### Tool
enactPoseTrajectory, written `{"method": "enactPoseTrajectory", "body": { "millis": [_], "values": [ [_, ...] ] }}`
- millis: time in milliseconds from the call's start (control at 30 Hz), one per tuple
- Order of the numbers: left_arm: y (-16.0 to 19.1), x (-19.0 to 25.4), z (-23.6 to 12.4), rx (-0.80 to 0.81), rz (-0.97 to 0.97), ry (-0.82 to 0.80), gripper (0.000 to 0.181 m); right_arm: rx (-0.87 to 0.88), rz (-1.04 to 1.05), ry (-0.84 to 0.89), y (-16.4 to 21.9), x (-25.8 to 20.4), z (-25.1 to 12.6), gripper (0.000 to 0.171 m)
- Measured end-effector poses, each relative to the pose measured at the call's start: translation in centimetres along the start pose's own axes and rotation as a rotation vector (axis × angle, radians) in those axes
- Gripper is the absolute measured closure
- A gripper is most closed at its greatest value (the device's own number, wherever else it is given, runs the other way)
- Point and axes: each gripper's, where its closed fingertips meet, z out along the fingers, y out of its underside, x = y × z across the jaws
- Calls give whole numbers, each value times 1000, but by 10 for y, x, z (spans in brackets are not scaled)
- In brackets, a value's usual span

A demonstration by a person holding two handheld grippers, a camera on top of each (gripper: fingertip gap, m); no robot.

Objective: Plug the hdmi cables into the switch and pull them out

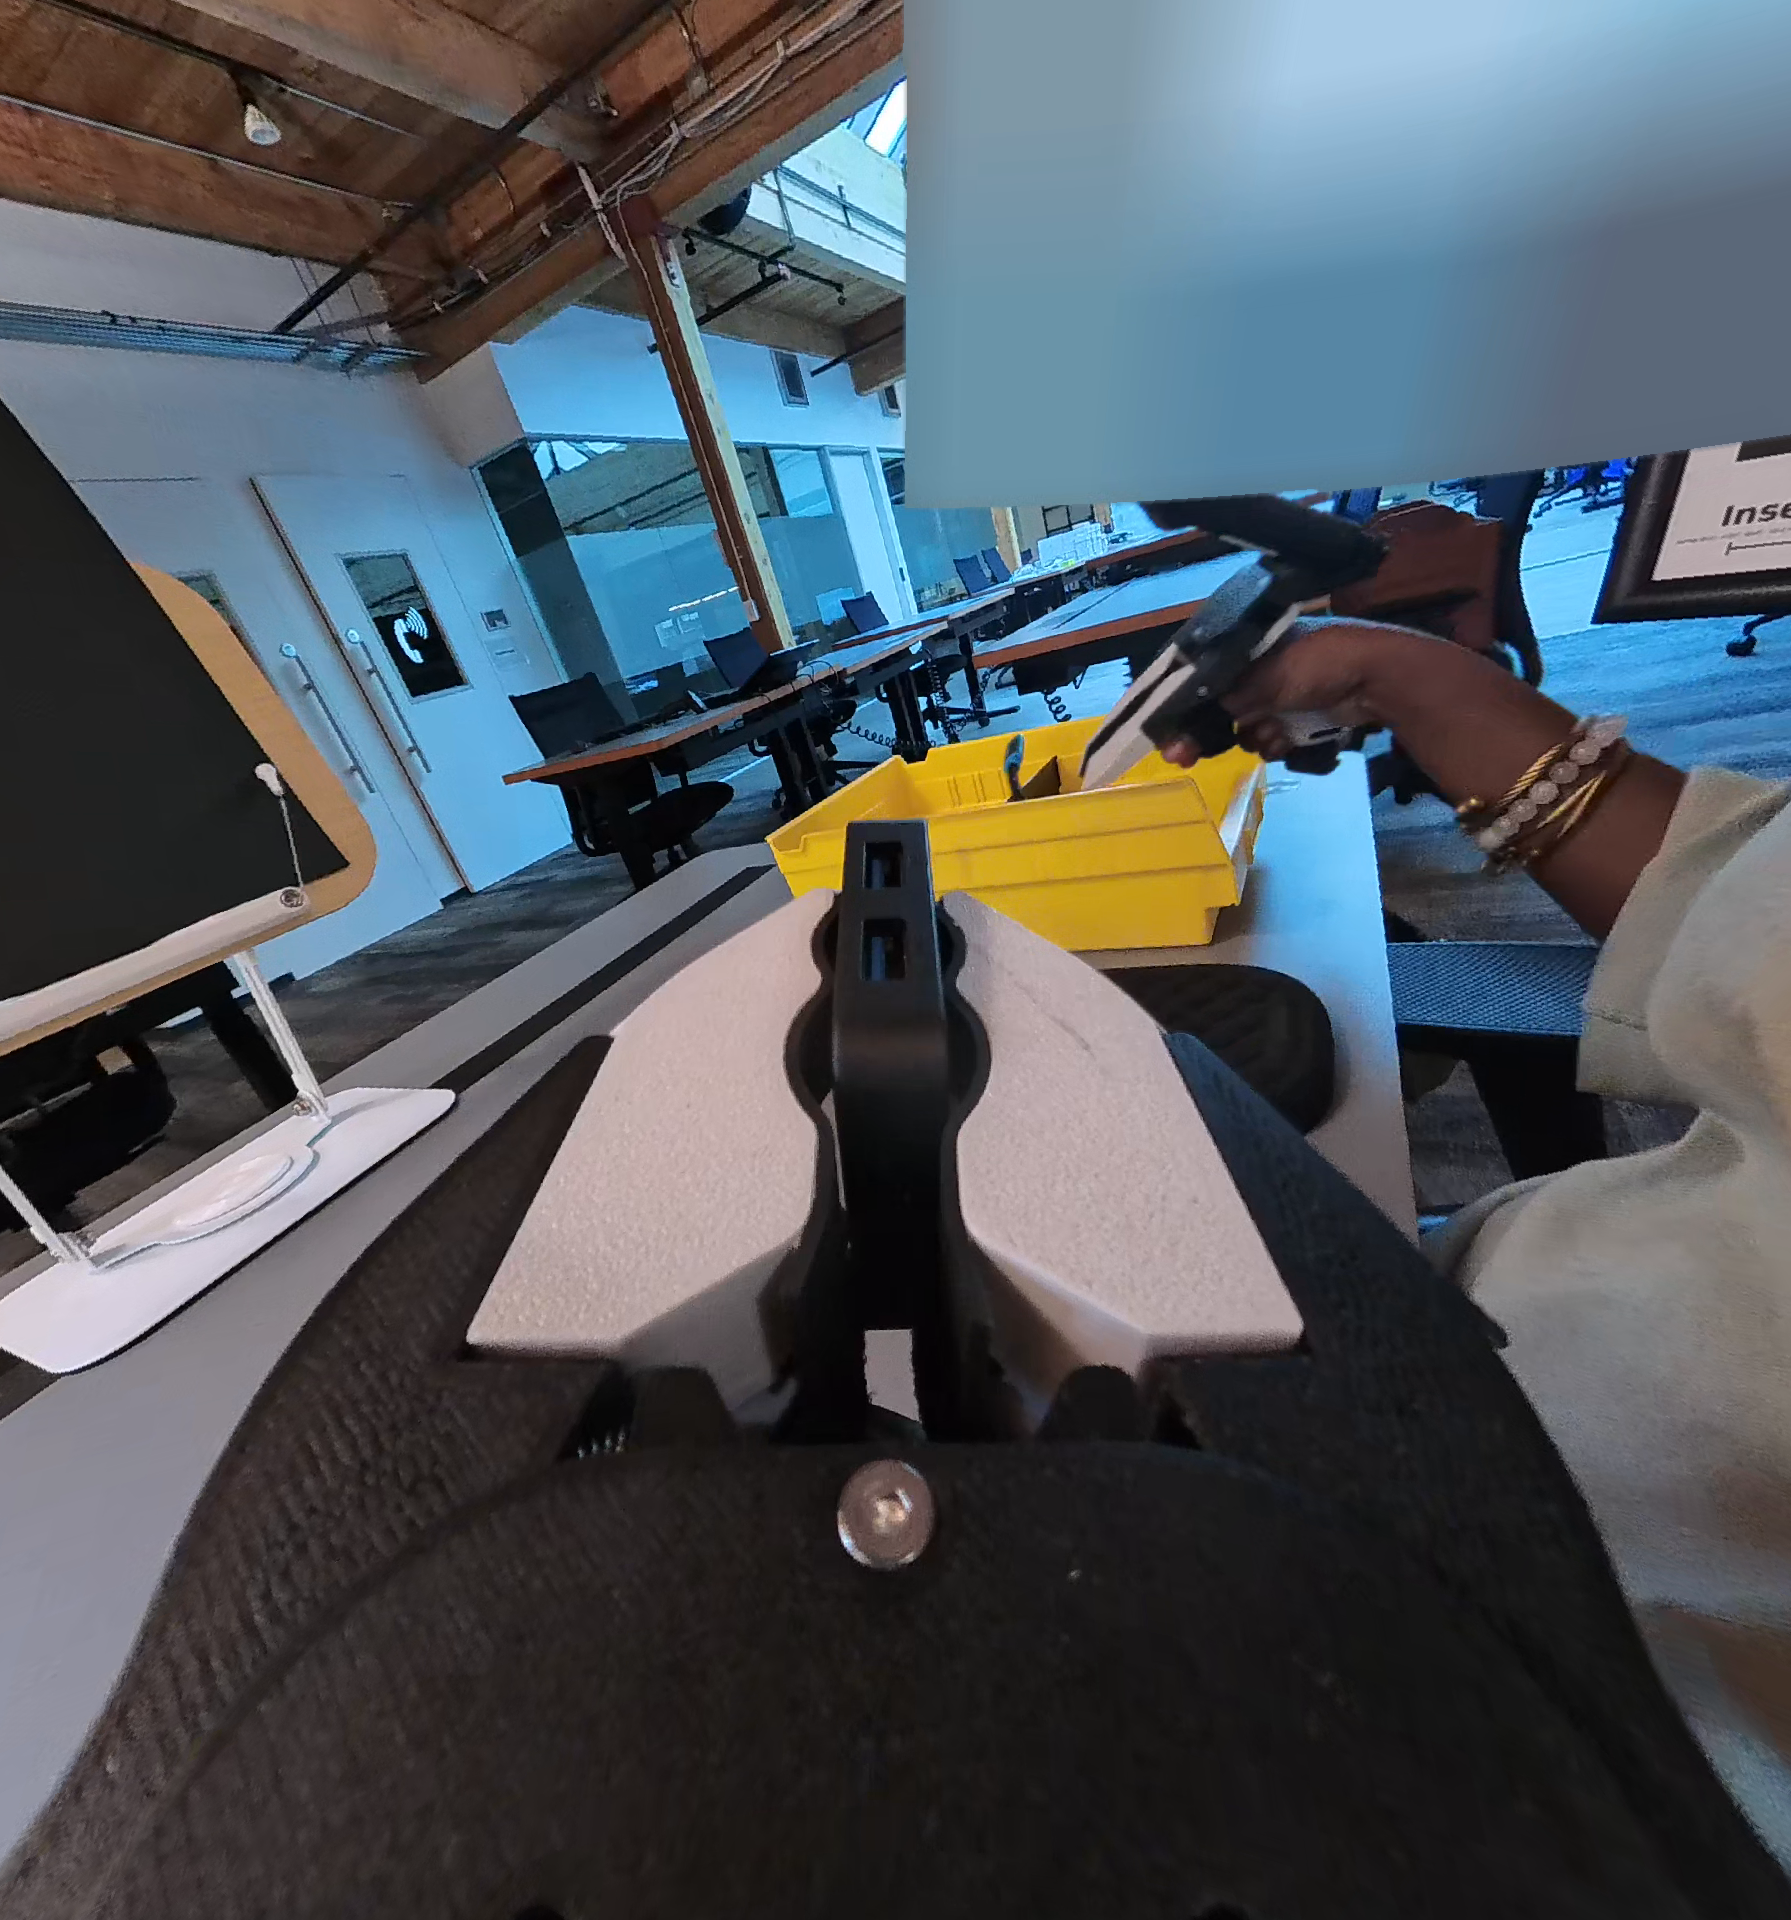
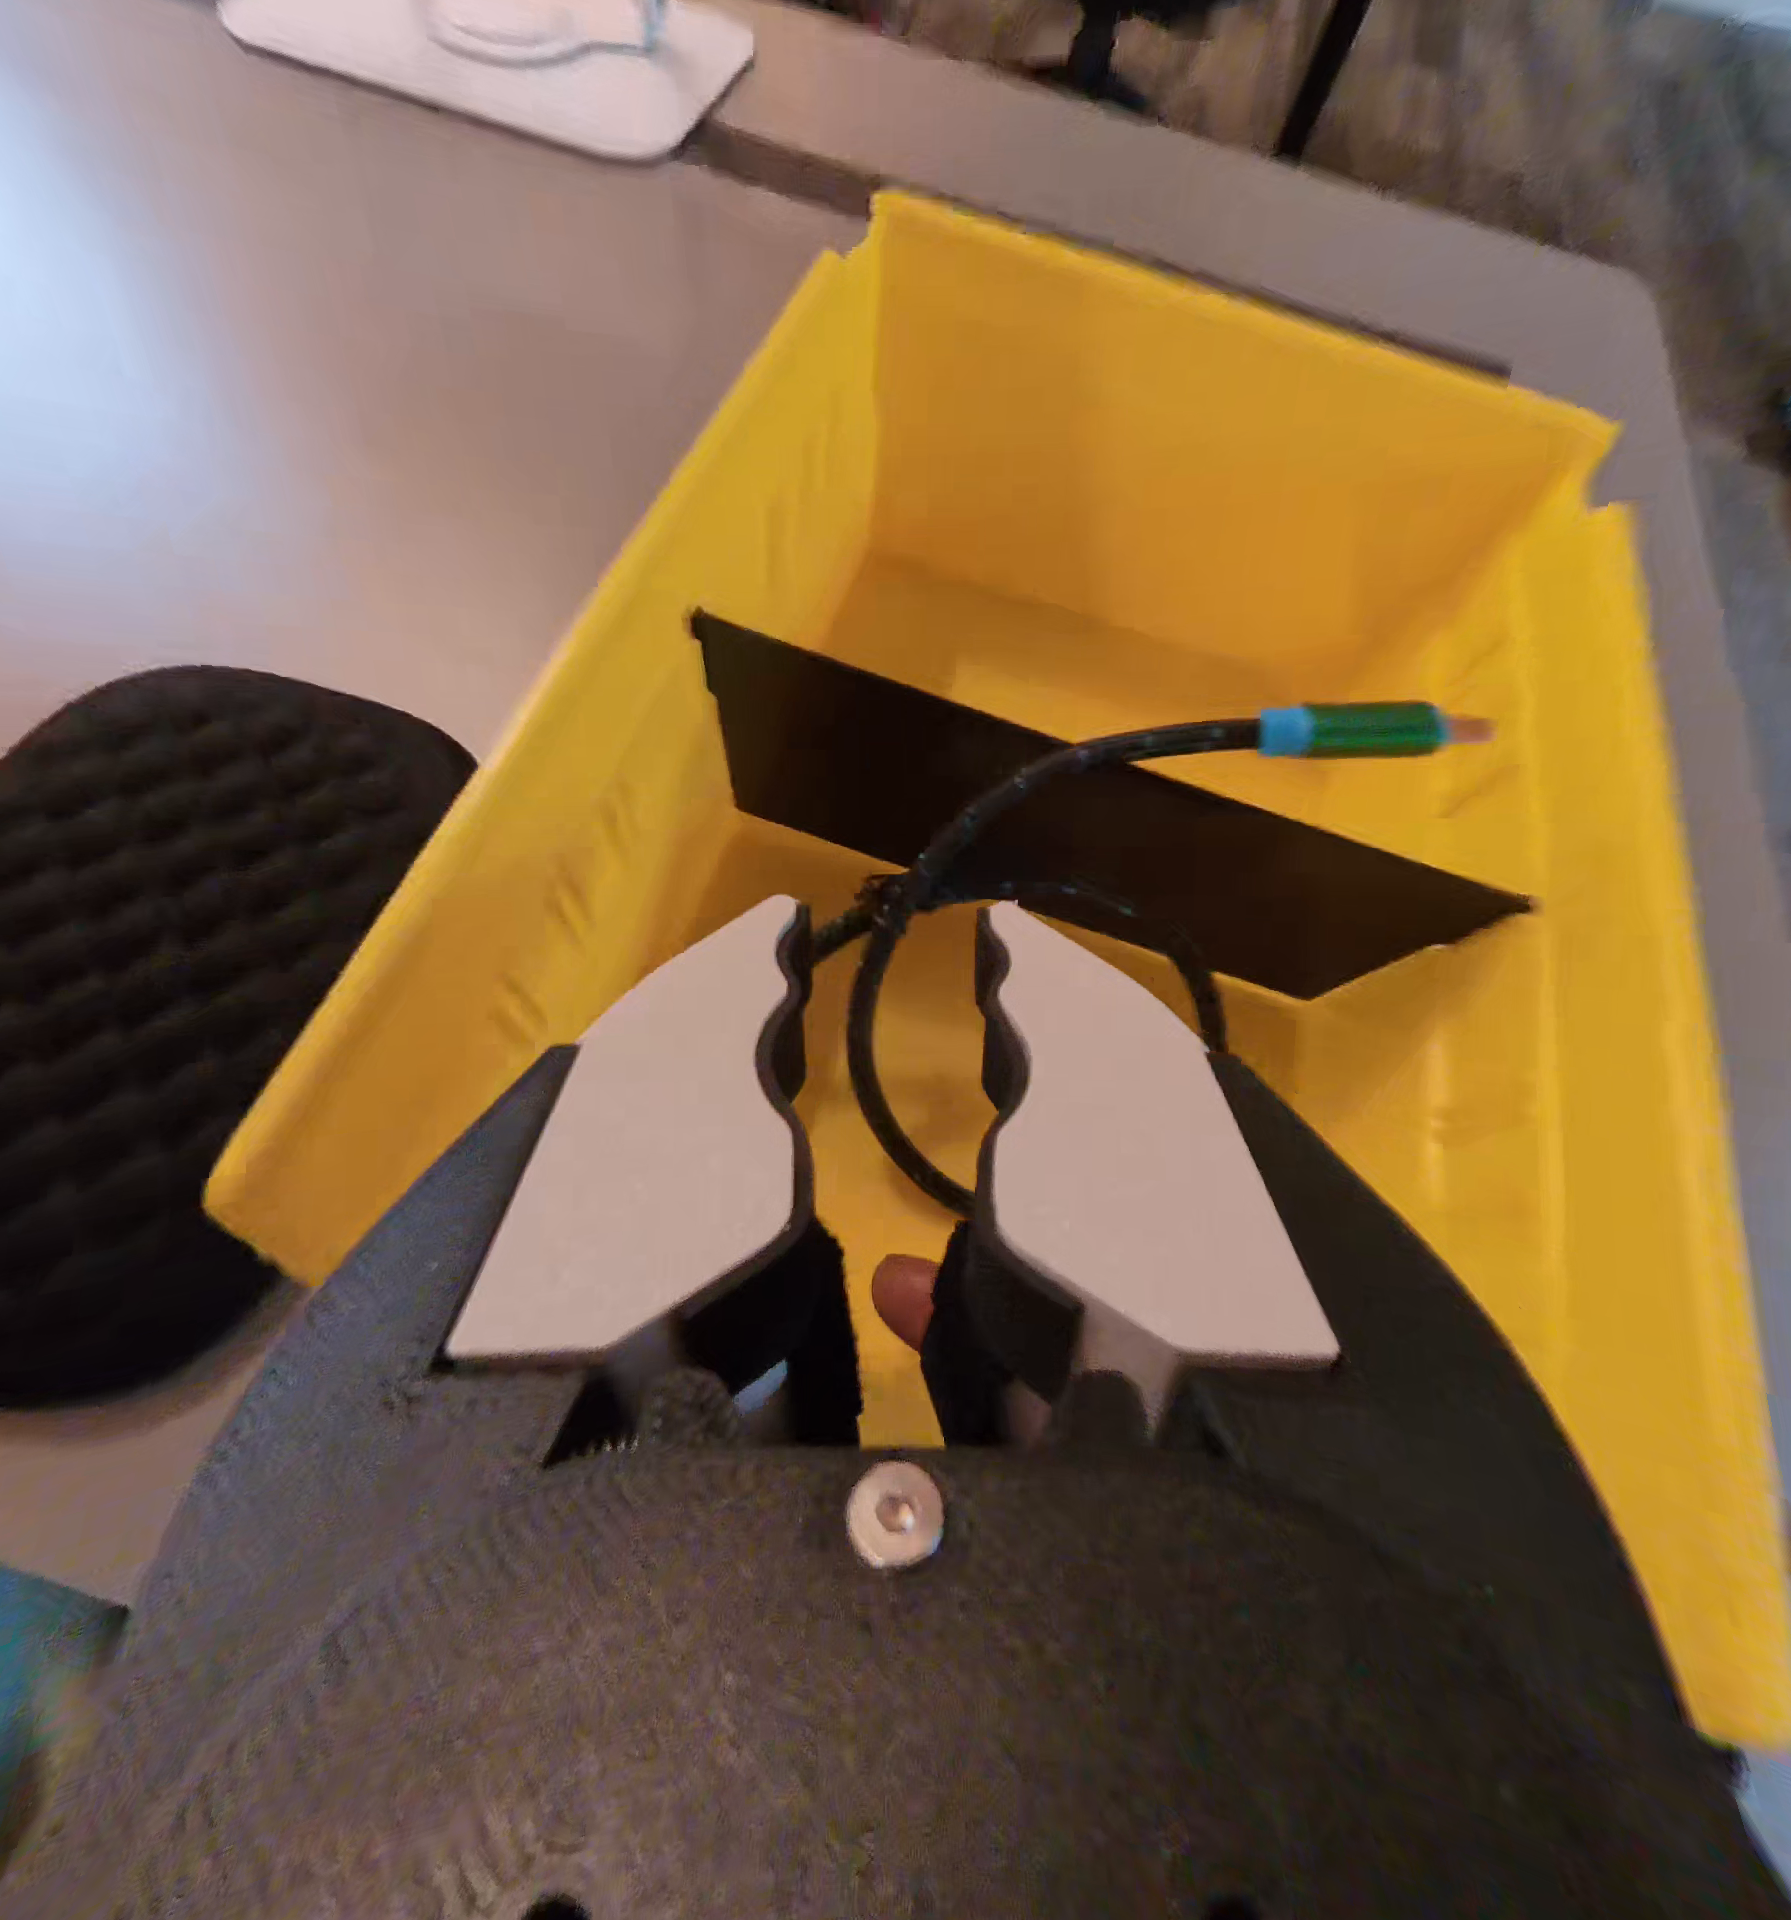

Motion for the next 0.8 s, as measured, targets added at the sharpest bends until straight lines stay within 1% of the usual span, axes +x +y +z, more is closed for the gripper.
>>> {"method": "enactPoseTrajectory", "body": {
  "millis": [33, 100, 167, 200, 233, 267, 333, 400, 467, 567, 600, 633, 667, 700, 800],
  "values": [
    [1, 0, 0, -6, 2, -1, 167, -51, 13, 3, 4, -1, 9, 141],
    [3, 0, 1, -13, 3, -2, 167, -160, 5, 51, 15, 4, 26, 140],
    [5, -1, 2, -18, 3, -4, 167, -251, 21, 40, 27, 1, 40, 137],
    [6, -1, 2, -21, 3, -6, 167, -276, 24, 48, 31, 2, 45, 138],
    [7, -2, 2, -25, 3, -9, 167, -297, 17, 73, 35, 6, 47, 144],
    [8, -3, 2, -30, 6, -12, 167, -299, 4, 73, 37, 6, 47, 155],
    [9, -4, 1, -39, 12, -17, 167, -291, 13, 92, 39, 7, 40, 156],
    [10, -4, 0, -36, 9, -17, 167, -325, 26, 111, 46, 10, 29, 157],
    [10, -4, 1, -33, 6, -15, 167, -312, 51, 113, 48, 11, 23, 157],
    [11, -3, 2, -41, 11, -13, 167, -268, 52, 62, 46, 6, 19, 155],
    [11, -2, 3, -45, 16, -13, 167, -226, 41, 41, 41, 5, 17, 145],
    [11, -2, 3, -47, 21, -14, 167, -175, 28, 28, 34, 5, 14, 141],
    [11, -1, 3, -46, 24, -13, 167, -127, 16, 33, 28, 8, 9, 141],
    [10, -1, 3, -43, 23, -11, 167, -95, 0, 63, 22, 16, 5, 141],
    [11, -1, 4, -38, 17, -8, 167, -69, -96, 246, 12, 56, -5, 146]
  ]
}}
